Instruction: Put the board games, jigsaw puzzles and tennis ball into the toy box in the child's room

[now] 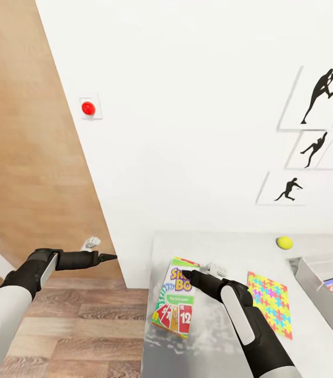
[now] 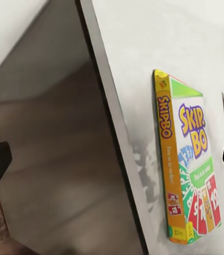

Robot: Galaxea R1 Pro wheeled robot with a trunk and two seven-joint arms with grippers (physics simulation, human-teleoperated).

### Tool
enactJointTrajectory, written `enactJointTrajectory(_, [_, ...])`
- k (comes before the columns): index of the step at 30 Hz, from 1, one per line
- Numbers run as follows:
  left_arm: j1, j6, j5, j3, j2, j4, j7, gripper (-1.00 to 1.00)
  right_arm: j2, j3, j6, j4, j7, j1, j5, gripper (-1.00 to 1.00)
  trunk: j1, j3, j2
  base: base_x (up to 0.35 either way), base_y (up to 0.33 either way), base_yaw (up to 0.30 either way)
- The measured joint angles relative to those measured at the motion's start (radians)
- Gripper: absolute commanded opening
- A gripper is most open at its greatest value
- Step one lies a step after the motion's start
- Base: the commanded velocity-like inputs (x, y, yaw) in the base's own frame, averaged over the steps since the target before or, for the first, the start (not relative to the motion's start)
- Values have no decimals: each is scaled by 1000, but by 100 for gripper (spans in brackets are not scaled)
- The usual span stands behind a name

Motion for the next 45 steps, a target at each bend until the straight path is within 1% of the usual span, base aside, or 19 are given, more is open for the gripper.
enactJointTrajectory(45, [0,-5,1,4,0,0,-3,100,3,0,-2,2,1,0,-1,100,0,-74,0,0,0,0])
